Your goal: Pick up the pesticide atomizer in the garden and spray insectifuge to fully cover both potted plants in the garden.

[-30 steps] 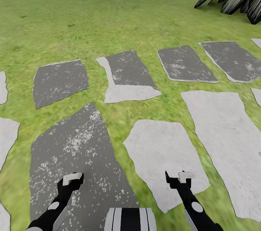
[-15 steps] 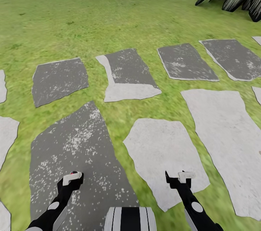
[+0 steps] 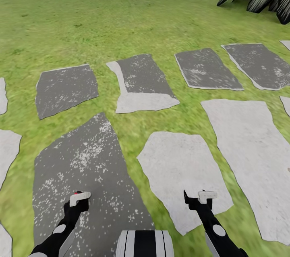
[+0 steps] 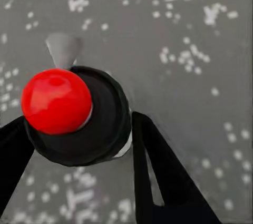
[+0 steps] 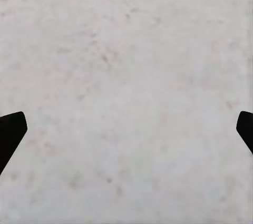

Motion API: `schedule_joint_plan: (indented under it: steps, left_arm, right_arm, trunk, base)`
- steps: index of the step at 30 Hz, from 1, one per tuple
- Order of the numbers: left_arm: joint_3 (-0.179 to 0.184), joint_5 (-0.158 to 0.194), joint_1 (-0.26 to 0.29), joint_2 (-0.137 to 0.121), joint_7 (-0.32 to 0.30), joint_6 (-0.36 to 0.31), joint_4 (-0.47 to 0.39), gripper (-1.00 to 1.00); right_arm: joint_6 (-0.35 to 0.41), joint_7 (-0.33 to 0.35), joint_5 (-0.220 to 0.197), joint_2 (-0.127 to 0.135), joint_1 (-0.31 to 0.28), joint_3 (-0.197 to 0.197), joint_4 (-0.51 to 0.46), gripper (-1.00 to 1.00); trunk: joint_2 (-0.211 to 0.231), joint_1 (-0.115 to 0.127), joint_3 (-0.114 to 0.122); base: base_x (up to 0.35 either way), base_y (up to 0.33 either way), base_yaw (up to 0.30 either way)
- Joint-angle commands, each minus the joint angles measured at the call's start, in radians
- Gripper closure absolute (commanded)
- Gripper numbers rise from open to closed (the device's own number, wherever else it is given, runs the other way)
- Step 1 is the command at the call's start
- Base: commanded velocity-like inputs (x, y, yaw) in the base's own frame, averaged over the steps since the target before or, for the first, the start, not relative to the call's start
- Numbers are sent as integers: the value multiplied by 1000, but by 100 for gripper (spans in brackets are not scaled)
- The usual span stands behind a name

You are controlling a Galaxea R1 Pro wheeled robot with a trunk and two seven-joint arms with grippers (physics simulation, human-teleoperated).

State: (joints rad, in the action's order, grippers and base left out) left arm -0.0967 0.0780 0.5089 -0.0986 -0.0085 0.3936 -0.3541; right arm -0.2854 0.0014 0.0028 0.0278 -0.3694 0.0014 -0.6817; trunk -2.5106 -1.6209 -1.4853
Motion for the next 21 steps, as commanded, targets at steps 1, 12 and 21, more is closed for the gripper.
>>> schedule_joint_plan:
  steps: [1, 12, 21]
  left_arm:
    - [2, 7, 0, -1, -1, 4, 0, 100]
    - [2, 5, 0, -2, -3, 5, -5, 100]
    - [3, 4, 0, -3, -4, 5, -12, 100]
  right_arm:
    - [-3, 0, 0, 0, 0, 0, 1, -100]
    - [-3, 0, 0, 0, 0, 0, 2, -100]
    - [-3, 0, 0, 0, 0, 0, 2, -100]
  trunk:
    - [0, 0, -1]
    - [0, 0, -1]
    - [1, 2, 19]
  base:
    - [0, 0, 0]
    - [0, 0, 0]
    - [0, 0, 0]
